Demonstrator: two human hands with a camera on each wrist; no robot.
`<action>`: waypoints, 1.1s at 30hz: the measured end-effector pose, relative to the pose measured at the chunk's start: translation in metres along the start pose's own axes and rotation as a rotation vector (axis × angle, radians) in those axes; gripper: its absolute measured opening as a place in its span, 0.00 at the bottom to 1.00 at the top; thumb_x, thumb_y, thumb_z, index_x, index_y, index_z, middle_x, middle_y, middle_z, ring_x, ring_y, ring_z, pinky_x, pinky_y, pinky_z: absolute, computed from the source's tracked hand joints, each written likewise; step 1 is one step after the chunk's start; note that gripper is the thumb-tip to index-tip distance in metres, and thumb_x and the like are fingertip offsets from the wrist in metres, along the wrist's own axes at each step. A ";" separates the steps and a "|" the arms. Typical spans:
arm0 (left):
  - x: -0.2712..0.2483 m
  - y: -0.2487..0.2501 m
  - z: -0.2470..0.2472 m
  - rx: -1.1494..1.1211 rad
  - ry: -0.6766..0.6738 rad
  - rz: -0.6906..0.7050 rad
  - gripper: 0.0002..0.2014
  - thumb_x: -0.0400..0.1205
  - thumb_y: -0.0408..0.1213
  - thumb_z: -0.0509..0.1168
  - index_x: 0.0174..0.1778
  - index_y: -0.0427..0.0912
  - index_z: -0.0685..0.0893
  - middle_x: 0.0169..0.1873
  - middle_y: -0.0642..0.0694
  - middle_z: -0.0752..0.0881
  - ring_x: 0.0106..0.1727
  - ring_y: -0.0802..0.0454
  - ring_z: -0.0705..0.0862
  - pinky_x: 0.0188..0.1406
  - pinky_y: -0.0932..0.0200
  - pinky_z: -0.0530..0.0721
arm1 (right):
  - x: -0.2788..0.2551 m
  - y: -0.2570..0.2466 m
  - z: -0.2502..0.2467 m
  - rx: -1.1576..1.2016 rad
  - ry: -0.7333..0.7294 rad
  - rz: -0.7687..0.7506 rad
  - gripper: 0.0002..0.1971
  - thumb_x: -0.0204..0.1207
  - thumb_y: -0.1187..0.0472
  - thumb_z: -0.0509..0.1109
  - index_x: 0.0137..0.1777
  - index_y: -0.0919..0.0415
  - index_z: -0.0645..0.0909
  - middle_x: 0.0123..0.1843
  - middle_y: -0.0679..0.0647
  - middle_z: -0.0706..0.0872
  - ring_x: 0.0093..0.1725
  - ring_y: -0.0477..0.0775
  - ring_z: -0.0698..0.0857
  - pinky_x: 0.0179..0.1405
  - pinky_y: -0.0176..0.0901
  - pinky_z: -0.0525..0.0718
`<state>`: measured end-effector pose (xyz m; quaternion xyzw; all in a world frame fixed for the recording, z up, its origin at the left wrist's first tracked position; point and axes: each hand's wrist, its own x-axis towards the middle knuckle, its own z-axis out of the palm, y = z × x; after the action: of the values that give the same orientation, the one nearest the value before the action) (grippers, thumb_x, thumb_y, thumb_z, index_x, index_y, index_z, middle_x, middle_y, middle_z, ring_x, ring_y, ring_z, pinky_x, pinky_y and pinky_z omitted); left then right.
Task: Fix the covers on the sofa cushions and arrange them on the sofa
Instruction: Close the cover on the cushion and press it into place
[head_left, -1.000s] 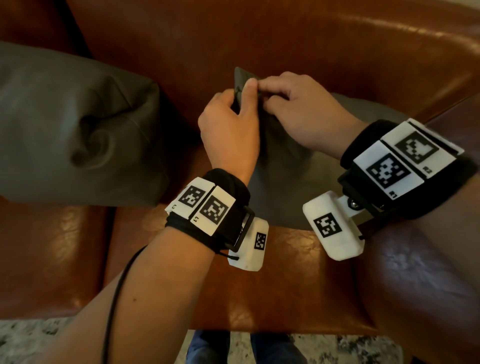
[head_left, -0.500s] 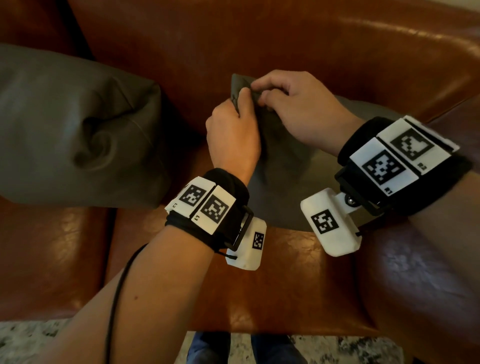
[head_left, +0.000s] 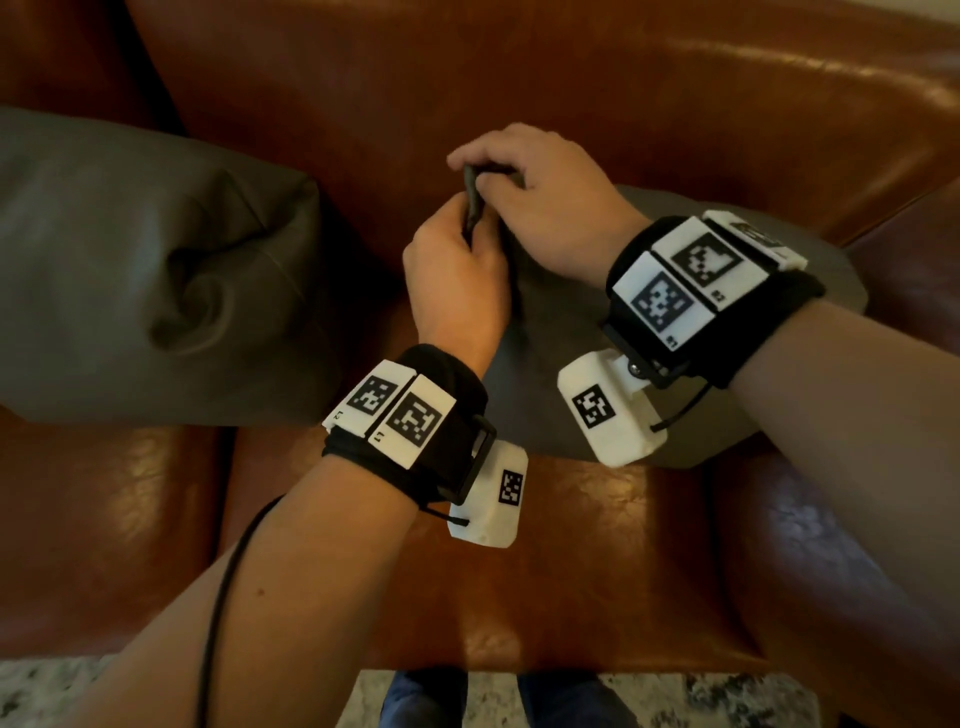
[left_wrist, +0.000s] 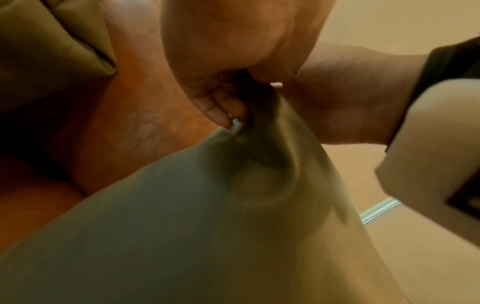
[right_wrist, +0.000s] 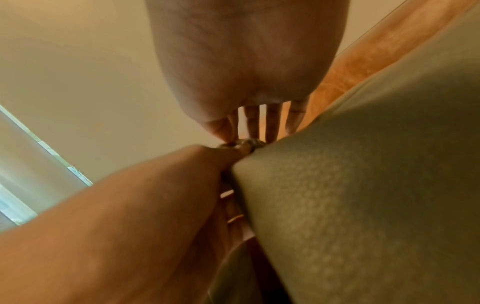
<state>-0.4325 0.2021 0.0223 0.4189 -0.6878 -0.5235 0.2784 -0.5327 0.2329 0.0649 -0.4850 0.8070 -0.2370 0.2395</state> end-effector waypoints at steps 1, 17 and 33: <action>-0.002 0.000 -0.001 -0.002 0.023 0.026 0.08 0.85 0.33 0.61 0.40 0.44 0.82 0.27 0.56 0.78 0.26 0.65 0.75 0.28 0.71 0.68 | -0.001 0.003 0.000 -0.004 0.022 -0.003 0.15 0.84 0.58 0.58 0.67 0.46 0.80 0.63 0.48 0.80 0.67 0.54 0.76 0.70 0.55 0.73; -0.005 0.015 0.021 0.370 0.247 -0.048 0.23 0.86 0.37 0.61 0.78 0.42 0.68 0.71 0.41 0.73 0.70 0.47 0.75 0.66 0.66 0.71 | -0.118 0.119 -0.044 -0.203 0.112 0.102 0.25 0.86 0.49 0.57 0.82 0.50 0.65 0.81 0.52 0.66 0.82 0.56 0.60 0.79 0.55 0.60; -0.066 0.093 0.227 0.924 -0.729 0.588 0.21 0.85 0.49 0.60 0.75 0.52 0.76 0.75 0.50 0.72 0.78 0.48 0.66 0.77 0.47 0.60 | -0.195 0.243 -0.047 0.249 0.263 0.524 0.14 0.83 0.59 0.62 0.63 0.57 0.84 0.60 0.57 0.84 0.60 0.63 0.79 0.61 0.56 0.76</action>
<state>-0.6124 0.3793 0.0473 0.0855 -0.9778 -0.1848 -0.0496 -0.6437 0.5161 -0.0174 -0.1927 0.8934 -0.3246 0.2434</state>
